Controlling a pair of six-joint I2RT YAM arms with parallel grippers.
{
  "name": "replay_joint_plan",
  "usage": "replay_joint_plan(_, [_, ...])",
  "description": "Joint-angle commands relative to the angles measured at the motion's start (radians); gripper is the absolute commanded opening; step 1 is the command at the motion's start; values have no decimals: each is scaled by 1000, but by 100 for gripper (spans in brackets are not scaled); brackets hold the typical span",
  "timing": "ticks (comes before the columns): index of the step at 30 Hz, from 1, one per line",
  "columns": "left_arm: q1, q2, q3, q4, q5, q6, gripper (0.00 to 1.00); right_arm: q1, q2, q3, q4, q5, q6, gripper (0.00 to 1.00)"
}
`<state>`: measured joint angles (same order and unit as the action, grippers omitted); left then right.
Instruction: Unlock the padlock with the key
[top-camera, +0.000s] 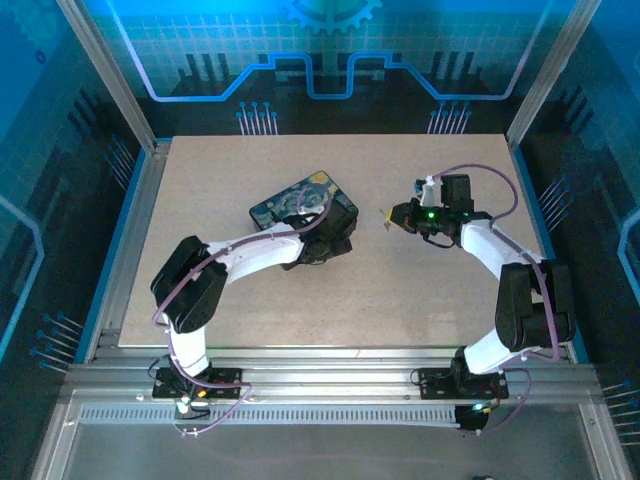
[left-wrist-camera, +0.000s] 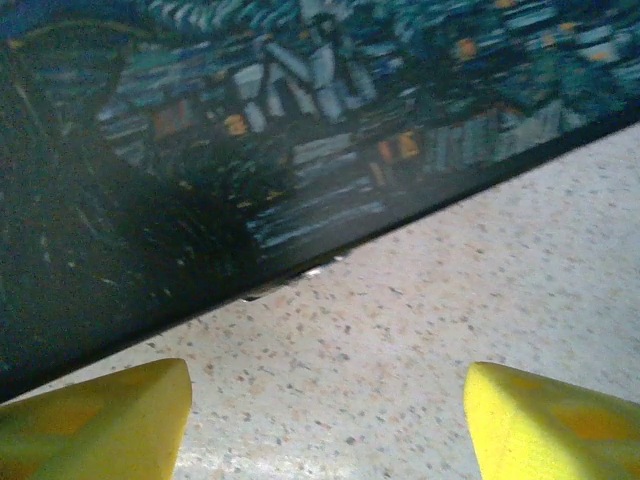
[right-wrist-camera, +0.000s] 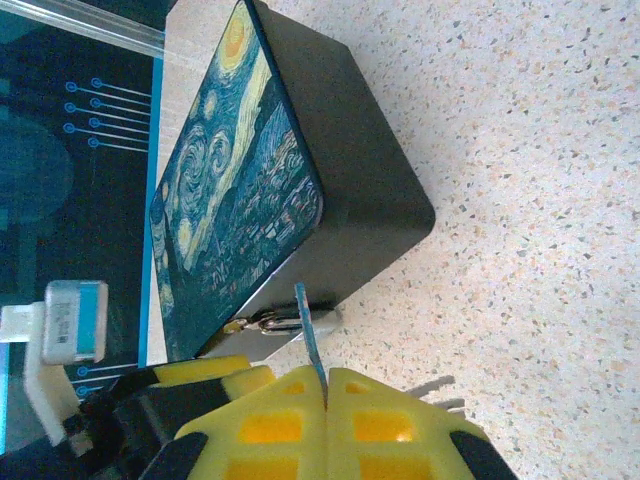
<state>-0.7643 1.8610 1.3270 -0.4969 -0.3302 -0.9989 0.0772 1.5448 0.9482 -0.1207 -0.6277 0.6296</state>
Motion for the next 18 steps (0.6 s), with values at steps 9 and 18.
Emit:
replay_joint_plan(9, [18,32,-4,-100,-165,-34,72,-6,8,11,-42,-27,-42,0])
replay_joint_plan(18, [137,-69,-132,28,-111,99,73,32,-5,24,-73,-12,-67,0])
